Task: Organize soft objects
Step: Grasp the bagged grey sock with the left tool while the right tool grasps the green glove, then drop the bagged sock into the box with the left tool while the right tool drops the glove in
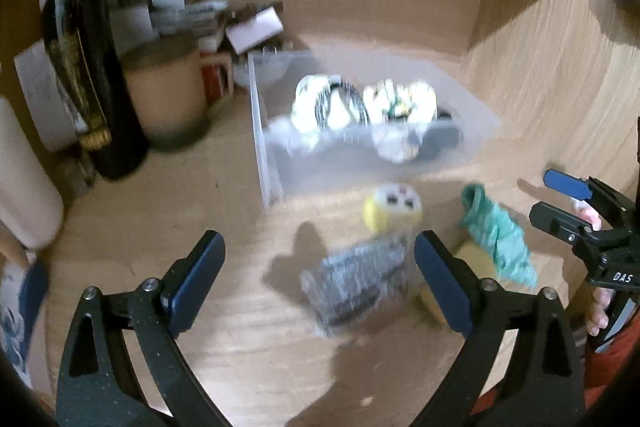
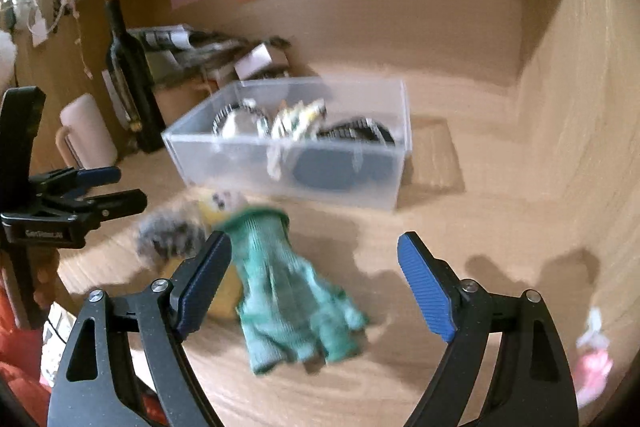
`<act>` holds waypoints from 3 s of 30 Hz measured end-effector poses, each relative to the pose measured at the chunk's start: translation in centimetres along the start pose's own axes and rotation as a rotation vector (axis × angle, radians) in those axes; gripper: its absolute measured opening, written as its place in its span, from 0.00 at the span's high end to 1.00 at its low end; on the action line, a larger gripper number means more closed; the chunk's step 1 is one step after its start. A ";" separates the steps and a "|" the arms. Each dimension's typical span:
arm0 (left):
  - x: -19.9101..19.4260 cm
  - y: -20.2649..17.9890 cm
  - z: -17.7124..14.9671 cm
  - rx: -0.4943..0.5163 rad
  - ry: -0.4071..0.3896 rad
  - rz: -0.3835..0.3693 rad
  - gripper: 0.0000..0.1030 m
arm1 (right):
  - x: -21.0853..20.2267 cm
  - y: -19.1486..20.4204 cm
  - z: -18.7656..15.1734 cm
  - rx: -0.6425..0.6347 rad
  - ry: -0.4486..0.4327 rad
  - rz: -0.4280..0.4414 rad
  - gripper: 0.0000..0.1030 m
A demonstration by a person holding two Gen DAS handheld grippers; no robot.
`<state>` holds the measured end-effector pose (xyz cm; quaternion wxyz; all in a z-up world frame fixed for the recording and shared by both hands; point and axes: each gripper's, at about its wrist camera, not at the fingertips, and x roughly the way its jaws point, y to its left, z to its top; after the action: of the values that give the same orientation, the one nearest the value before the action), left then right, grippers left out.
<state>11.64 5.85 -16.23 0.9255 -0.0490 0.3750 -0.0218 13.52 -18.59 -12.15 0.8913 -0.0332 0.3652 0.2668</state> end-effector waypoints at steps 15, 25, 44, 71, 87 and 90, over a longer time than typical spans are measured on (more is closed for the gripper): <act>4.0 -1.5 -2.7 0.029 0.128 -0.042 0.23 | 2.3 -0.2 -2.9 0.009 0.112 0.023 0.45; 3.2 -1.8 -2.7 0.034 0.104 -0.083 0.56 | 1.7 0.2 -2.6 -0.015 0.081 0.001 0.89; -2.2 -1.4 2.6 0.054 -0.099 -0.047 0.63 | -2.5 -1.7 2.2 0.043 -0.124 -0.045 0.93; 5.0 -2.8 10.7 0.084 -0.092 -0.009 0.63 | 6.0 -2.4 9.1 0.043 -0.101 -0.082 0.93; 7.8 -3.2 10.5 0.116 -0.044 0.033 0.58 | 10.1 -1.7 8.1 0.000 0.045 -0.087 0.91; 7.4 -3.2 10.2 0.118 -0.045 0.036 0.50 | 9.7 -1.4 8.1 -0.003 0.045 -0.088 0.77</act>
<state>24.09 2.83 -13.72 0.9352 0.0118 0.3528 -0.0263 25.15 -13.35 -12.91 0.8935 -0.0566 0.3831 0.2272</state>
